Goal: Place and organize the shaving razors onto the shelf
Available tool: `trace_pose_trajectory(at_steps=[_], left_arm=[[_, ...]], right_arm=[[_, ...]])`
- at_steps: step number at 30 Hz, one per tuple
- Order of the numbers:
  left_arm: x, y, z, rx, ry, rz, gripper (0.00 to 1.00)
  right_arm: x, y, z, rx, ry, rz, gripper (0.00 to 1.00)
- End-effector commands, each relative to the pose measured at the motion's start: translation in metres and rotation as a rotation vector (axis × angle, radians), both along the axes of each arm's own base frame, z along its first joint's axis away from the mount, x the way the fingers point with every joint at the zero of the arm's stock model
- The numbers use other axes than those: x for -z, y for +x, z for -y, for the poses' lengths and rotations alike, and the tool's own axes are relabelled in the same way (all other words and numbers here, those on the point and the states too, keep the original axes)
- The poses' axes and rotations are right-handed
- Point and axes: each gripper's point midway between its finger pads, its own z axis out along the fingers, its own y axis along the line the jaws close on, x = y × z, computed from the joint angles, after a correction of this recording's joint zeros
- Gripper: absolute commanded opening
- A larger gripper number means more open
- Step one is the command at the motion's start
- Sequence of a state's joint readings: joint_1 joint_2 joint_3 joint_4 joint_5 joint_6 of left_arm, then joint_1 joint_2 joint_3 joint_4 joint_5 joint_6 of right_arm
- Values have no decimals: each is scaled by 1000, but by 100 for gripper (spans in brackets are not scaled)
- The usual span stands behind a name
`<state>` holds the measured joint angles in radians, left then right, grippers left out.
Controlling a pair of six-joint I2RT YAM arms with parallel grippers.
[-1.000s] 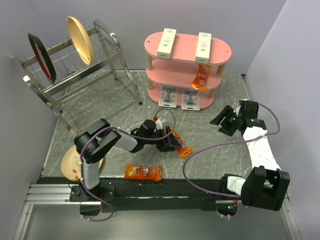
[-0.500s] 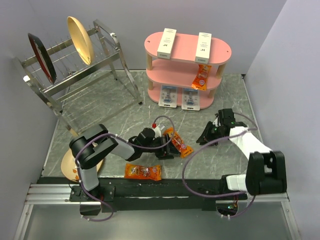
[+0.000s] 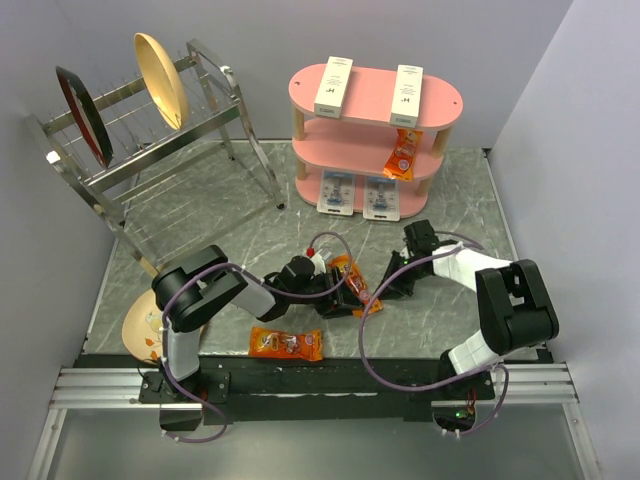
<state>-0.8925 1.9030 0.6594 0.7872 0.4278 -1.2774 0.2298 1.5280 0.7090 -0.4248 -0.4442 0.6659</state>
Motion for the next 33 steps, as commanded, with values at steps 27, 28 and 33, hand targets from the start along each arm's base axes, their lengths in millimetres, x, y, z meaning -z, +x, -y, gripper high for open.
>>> trace_pose_trajectory(at_steps=[27, 28, 33], left_arm=[[-18, 20, -1, -22, -78, 55, 31], [-17, 21, -1, -26, -76, 52, 28], [-11, 33, -15, -67, -37, 31, 17]], right_arm=[[-15, 18, -17, 15, 37, 63, 21], [-15, 20, -16, 16, 33, 68, 21], [-19, 26, -10, 26, 23, 95, 22]])
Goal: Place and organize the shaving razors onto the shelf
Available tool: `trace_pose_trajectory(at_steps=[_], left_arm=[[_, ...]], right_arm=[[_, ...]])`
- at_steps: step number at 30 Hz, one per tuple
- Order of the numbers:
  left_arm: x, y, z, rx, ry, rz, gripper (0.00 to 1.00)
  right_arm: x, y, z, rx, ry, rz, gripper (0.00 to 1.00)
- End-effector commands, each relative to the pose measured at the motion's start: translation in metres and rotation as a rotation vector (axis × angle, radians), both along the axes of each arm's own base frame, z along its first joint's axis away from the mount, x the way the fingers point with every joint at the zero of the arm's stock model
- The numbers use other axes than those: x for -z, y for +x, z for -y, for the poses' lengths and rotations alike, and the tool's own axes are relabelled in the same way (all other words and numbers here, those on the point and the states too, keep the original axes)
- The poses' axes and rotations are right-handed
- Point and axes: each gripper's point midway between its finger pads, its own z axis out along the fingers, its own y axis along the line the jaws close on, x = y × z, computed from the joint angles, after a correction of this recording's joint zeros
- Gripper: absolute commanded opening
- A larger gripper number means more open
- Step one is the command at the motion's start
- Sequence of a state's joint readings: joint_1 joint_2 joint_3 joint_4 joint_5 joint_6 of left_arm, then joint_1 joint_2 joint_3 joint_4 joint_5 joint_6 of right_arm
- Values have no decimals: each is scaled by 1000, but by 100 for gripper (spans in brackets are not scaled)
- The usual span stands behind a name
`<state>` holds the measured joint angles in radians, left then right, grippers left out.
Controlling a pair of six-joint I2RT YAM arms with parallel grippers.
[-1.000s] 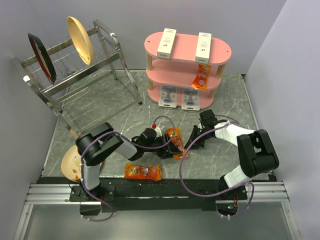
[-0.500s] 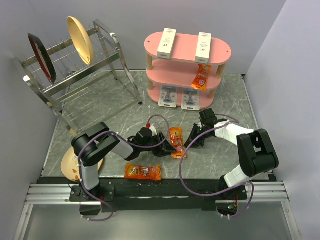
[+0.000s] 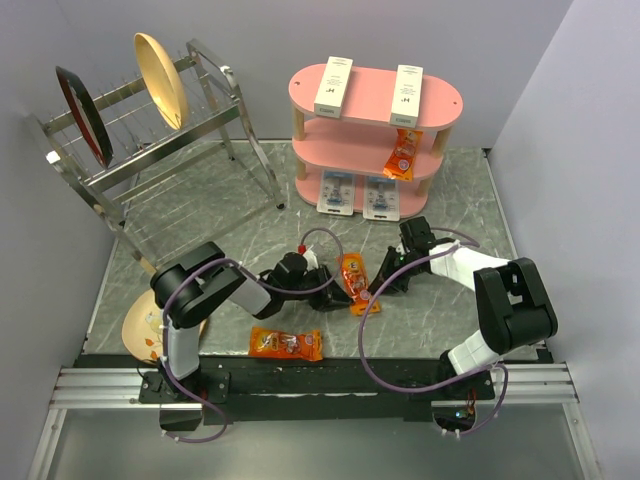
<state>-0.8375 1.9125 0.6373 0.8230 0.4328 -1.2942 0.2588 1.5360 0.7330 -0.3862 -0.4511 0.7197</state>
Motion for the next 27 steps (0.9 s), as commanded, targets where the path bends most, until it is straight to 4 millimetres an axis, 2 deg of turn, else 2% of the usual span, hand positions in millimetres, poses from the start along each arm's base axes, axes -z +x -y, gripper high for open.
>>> trace_pose_trajectory(at_steps=[1, 2, 3, 6, 8, 12, 14, 15, 18, 19, 20, 21, 22, 23, 25, 26, 27], left_arm=[[-19, 17, -3, -15, -28, 58, 15], [-19, 21, -7, -16, -19, 78, 10], [-17, 23, -10, -10, 4, 76, 1], [-26, 28, -18, 46, 34, 159, 1], [-46, 32, -23, 92, 17, 260, 1], [-78, 28, -35, 201, -6, 380, 1], [-91, 19, -44, 289, -25, 407, 1], [-104, 22, -43, 319, -43, 439, 1], [-132, 35, -50, 408, -42, 576, 1], [-133, 42, -53, 457, -18, 661, 1], [-148, 49, -52, 481, -3, 689, 1], [-153, 54, -53, 497, 6, 706, 1], [-153, 65, -54, 512, 20, 741, 1], [-170, 76, -51, 510, 27, 765, 1], [-173, 96, -51, 498, 53, 788, 1], [-189, 108, -47, 482, 54, 825, 1], [-182, 116, -46, 482, 68, 800, 1]], right_arm=[[-12, 15, 4, 12, -10, 71, 22], [-12, 14, 5, 4, -13, 81, 22], [-12, 14, 6, 2, -19, 85, 22], [-19, 17, 14, -22, -48, 126, 22], [-28, 24, 25, -45, -84, 173, 23], [-48, 41, 49, -77, -157, 261, 23], [-58, 50, 61, -90, -196, 304, 23], [-62, 55, 69, -78, -210, 317, 23], [-75, 63, 82, -78, -253, 382, 23], [-79, 63, 88, -78, -264, 401, 24], [-81, 64, 91, -72, -272, 415, 24], [-82, 64, 94, -68, -280, 424, 24], [-81, 61, 100, -55, -293, 428, 24], [-83, 61, 103, -52, -298, 441, 24], [-80, 57, 113, -38, -320, 440, 24], [-80, 57, 122, -5, -326, 436, 24], [-79, 56, 126, 10, -324, 430, 24]])
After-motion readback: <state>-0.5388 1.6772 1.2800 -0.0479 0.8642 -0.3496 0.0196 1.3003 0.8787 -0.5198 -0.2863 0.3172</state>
